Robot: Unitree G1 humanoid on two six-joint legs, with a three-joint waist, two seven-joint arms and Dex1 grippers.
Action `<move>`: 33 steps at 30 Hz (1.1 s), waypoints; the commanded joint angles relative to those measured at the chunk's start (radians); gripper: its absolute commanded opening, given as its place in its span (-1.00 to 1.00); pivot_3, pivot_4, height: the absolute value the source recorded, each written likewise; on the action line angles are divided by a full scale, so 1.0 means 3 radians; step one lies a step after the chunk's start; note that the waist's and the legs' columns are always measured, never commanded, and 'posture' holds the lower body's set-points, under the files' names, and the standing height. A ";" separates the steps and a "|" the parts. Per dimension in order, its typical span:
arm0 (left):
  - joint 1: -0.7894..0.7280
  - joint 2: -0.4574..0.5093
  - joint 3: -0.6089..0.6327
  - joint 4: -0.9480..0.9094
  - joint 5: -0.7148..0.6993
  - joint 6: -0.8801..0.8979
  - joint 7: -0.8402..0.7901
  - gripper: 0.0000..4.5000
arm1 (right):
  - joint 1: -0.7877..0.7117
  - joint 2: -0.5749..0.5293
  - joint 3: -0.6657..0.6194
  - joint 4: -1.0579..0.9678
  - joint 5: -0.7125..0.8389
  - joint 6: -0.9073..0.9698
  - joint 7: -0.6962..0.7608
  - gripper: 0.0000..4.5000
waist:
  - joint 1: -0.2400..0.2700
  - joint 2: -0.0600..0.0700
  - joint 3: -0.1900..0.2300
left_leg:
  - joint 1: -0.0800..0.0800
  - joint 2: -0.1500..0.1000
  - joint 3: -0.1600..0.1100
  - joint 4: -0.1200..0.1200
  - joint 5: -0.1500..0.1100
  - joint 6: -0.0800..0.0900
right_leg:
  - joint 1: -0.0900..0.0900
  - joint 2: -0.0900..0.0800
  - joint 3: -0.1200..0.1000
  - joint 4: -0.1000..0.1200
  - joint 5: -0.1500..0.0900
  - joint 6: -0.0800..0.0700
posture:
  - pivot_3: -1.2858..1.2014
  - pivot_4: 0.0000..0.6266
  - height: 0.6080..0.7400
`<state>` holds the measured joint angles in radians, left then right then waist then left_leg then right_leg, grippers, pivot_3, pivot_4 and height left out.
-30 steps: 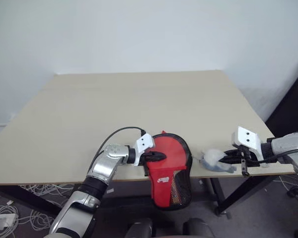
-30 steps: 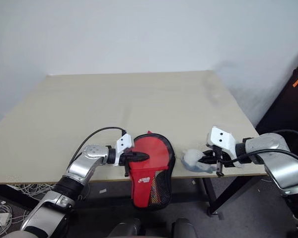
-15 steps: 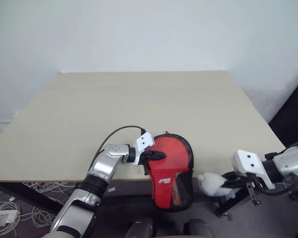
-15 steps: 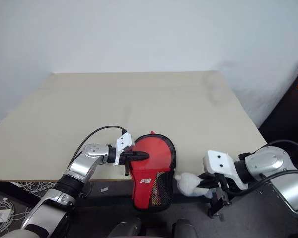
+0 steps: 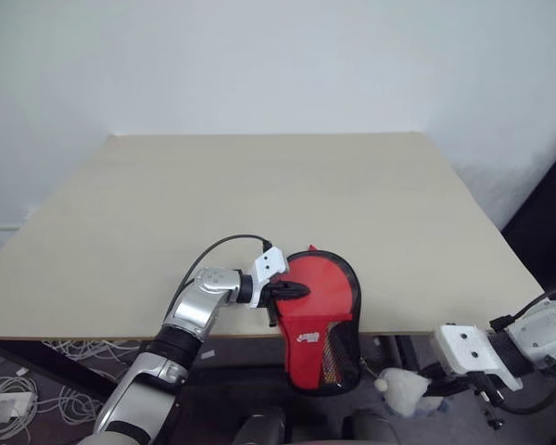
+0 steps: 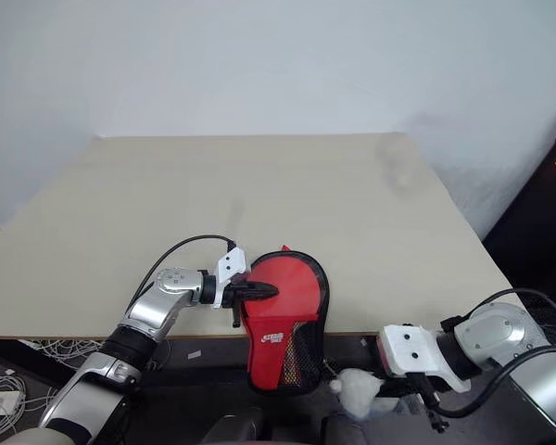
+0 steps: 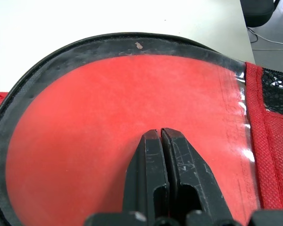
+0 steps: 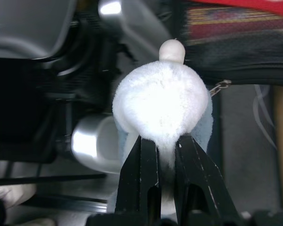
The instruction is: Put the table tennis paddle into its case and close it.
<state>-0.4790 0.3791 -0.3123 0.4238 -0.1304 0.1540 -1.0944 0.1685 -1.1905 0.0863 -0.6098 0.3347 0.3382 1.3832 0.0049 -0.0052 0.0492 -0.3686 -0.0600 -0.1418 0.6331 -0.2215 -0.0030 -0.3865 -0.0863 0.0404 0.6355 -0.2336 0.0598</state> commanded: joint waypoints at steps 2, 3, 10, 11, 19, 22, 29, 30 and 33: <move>0.0013 0.0029 -0.0072 0.0150 0.0165 0.0087 0.0035 -1.00 | 0.0122 -0.0102 -0.0052 -0.0241 0.0093 -0.0184 0.0180 -1.00 | 0.0000 -0.0002 0.0001 | 0.0000 0.0000 0.0000 0.0000 0.0000 0.0000 | 0.0000 0.0000 -0.0001 -0.0001 0.0000 0.0000 | 0.03 -1.00 0.99; 0.0008 0.0026 -0.0072 0.0153 0.0166 0.0088 0.0039 -1.00 | 0.0135 -0.0101 -0.0053 -0.0254 0.0098 -0.0205 0.0181 -1.00 | 0.0000 -0.0003 0.0002 | 0.0000 0.0001 0.0000 0.0001 0.0000 0.0000 | 0.0000 -0.0001 -0.0002 -0.0002 0.0000 0.0000 | 0.03 -1.00 0.99; -0.0024 0.0001 -0.0070 0.0192 0.0180 0.0090 0.0075 -1.00 | 0.0084 -0.0040 0.0003 -0.0357 0.0122 -0.0137 0.0079 -0.85 | 0.0002 0.0001 -0.0001 | 0.0000 0.0006 -0.0002 0.0000 -0.0005 0.0008 | 0.0010 -0.0001 -0.0011 -0.0034 0.0001 0.0001 | 0.03 -1.00 0.99; -0.0027 0.0000 -0.0069 0.0199 0.0181 0.0088 0.0076 -1.00 | 0.0071 -0.0029 0.0009 -0.0360 0.0120 -0.0126 0.0063 -0.70 | 0.0002 0.0001 -0.0001 | 0.0001 0.0005 -0.0002 0.0000 -0.0006 0.0009 | 0.0011 -0.0002 -0.0010 -0.0035 0.0001 0.0001 | 0.03 -1.00 0.99; -0.0051 -0.0012 0.0012 0.0158 0.0101 0.0203 0.0098 -0.82 | -0.0415 0.0038 -0.0202 -0.0226 0.0749 0.0289 0.0106 0.52 | -0.0001 -0.0004 0.0002 | 0.0005 0.0007 -0.0003 0.0002 -0.0008 0.0010 | 0.0022 -0.0002 -0.0012 -0.0036 0.0002 0.0002 | 0.03 -1.00 0.99; -0.0010 0.0037 0.0093 -0.0030 -0.0024 0.0379 0.0018 -0.42 | -0.0805 0.0226 -0.0225 -0.0043 0.1012 0.0572 -0.0057 1.00 | -0.0004 -0.0006 0.0004 | 0.0007 0.0010 0.0000 0.0001 -0.0009 0.0009 | 0.0023 -0.0001 -0.0012 -0.0037 0.0001 0.0002 | 0.03 -1.00 0.99; 0.0317 0.0329 0.0576 -0.0931 -0.0473 0.0920 0.0074 0.66 | -0.1584 0.0839 -0.0142 0.0467 0.0987 0.1069 -0.0803 1.00 | -0.0008 -0.0024 0.0017 | -0.0008 0.0013 -0.0001 -0.0006 -0.0012 0.0007 | -0.0005 0.0000 -0.0009 -0.0031 0.0008 0.0001 | 0.03 -1.00 0.99; 0.0374 0.0398 0.0676 -0.1049 -0.0537 0.0996 0.0092 0.80 | -0.1663 0.0924 -0.0108 0.0521 0.0932 0.1128 -0.0926 1.00 | -0.0005 -0.0026 0.0018 | -0.0018 0.0013 -0.0001 -0.0006 -0.0006 0.0018 | -0.0017 0.0002 -0.0009 -0.0029 0.0012 0.0005 | 0.03 -1.00 0.99; 0.0564 0.0564 0.0975 -0.1336 -0.0686 0.1206 0.0244 1.00 | -0.1755 0.1138 -0.0083 0.0662 0.0841 0.1216 -0.1204 1.00 | 0.0012 -0.0025 0.0020 | -0.0034 0.0007 -0.0007 -0.0008 -0.0004 0.0019 | -0.0030 0.0005 -0.0017 -0.0031 0.0015 0.0005 | 0.03 -1.00 0.99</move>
<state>-0.3123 0.5330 -0.0794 0.0857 -0.2980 0.4920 -1.0445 -0.3396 -0.8608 0.0703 -0.4167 0.5964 0.6919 1.0657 0.0085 -0.0126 0.0551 -0.3792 -0.0578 -0.1445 0.6299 -0.2229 0.0028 -0.3957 -0.0848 0.0353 0.6257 -0.2290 0.0613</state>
